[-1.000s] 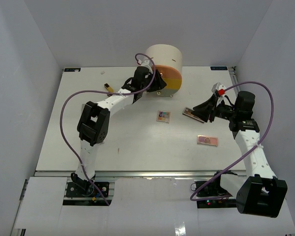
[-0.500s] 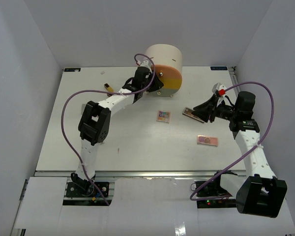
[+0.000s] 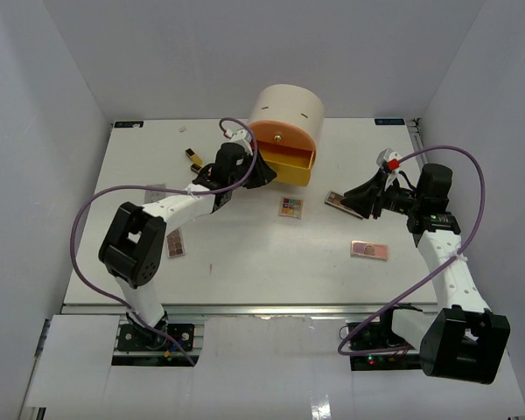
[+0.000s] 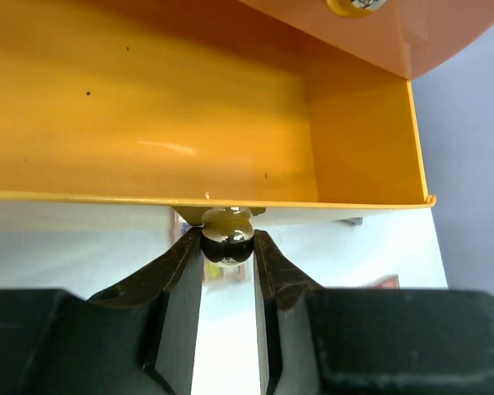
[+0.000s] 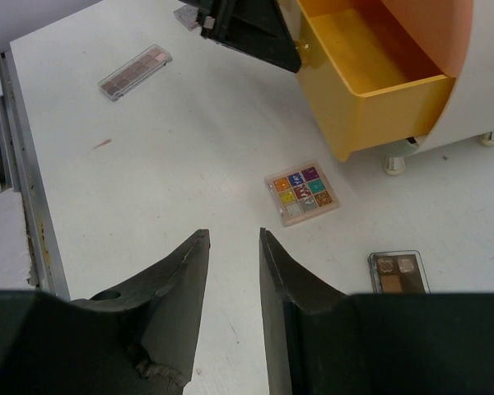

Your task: Organize the makeup

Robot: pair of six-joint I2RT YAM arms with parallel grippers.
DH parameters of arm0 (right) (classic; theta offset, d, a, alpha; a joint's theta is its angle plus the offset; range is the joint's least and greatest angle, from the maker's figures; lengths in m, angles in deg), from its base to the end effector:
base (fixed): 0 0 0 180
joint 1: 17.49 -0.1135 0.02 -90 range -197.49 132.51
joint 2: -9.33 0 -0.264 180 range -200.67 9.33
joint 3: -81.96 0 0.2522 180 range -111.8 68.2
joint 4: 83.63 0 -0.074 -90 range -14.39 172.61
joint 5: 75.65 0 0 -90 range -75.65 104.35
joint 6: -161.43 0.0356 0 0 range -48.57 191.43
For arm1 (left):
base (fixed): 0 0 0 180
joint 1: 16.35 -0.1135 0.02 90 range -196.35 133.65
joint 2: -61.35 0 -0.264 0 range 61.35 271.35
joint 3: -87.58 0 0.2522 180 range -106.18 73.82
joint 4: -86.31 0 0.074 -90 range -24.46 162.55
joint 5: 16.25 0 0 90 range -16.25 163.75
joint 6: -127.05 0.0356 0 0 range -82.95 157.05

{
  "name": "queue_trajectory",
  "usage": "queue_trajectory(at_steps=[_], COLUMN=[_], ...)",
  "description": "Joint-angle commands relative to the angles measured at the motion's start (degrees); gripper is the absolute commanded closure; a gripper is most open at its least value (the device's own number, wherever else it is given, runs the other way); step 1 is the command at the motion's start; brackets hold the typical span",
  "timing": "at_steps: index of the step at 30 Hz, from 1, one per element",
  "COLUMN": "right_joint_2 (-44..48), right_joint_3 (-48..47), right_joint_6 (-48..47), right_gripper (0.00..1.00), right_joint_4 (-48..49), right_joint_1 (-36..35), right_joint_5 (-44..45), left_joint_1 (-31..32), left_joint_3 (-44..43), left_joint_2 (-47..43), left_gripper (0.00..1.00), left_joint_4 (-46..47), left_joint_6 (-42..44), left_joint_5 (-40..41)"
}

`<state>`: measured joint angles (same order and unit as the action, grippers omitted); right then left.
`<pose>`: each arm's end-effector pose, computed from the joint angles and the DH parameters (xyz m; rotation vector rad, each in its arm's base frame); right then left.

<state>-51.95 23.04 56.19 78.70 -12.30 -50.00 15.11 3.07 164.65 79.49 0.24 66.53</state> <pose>0.2311 0.0112 0.3040 -0.8619 1.5686 0.8109 0.3543 -0.2220 0.2419 -0.0149 2.1280 -0.8623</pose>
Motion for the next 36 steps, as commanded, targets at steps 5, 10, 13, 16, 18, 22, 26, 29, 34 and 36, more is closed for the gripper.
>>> queue_trajectory(at_steps=[5, 10, 13, 16, 18, 22, 26, 29, 34, 36], right_joint_2=[-0.5, -0.5, -1.3, -2.3, -2.9, -5.6, -7.8, -8.7, -11.5, -13.4], right_joint_3=[0.4, 0.0, -1.5, -3.1, -4.6, -7.4, -10.1, -12.3, -16.9, -17.7], right_joint_6=[-1.7, -3.8, -6.7, -9.6, -12.8, -18.3, -22.7, -33.9, -59.4, -63.4], right_gripper=[0.57, 0.49, 0.42, 0.35, 0.29, 0.24, 0.2, 0.03, 0.04, 0.04], right_joint_4=[1.3, -1.0, -4.1, -7.7, -10.7, -17.1, -24.8, -34.1, -52.3, -56.2], right_joint_1=[0.3, 0.3, 0.3, 0.3, 0.2, -0.2, -1.2, -2.2, -2.8, -3.5], right_joint_5=[1.4, 5.5, 8.0, 10.6, 13.0, 18.2, 26.8, 29.2, 30.1, 33.5], left_joint_1=[0.3, 0.3, 0.3, 0.2, 0.1, -0.1, -0.4, -0.6, -0.9, -1.0], left_joint_3=[6.0, 5.6, 6.0, 6.4, 7.1, 7.9, 9.2, 9.7, 14.4, 17.0], left_joint_2=[-8.3, -8.1, -9.5, -11.5, -12.9, -16.9, -22.2, -28.1, -40.0, -42.5], left_gripper=[0.8, 0.52, 0.25, 0.12, 0.06, 0.03, 0.02, 0.02, 0.02, 0.02], left_joint_4=[3.1, 2.0, 1.1, -0.1, -1.1, -3.4, -8.1, -12.9, -17.7, -18.5], left_joint_6=[0.1, 0.3, 0.6, 1.6, 2.2, 4.3, 8.6, 14.0, 21.4, 22.9], left_joint_5=[-5.0, -5.7, -5.1, -4.6, -4.8, -5.1, -4.3, -2.5, 1.2, 3.0])
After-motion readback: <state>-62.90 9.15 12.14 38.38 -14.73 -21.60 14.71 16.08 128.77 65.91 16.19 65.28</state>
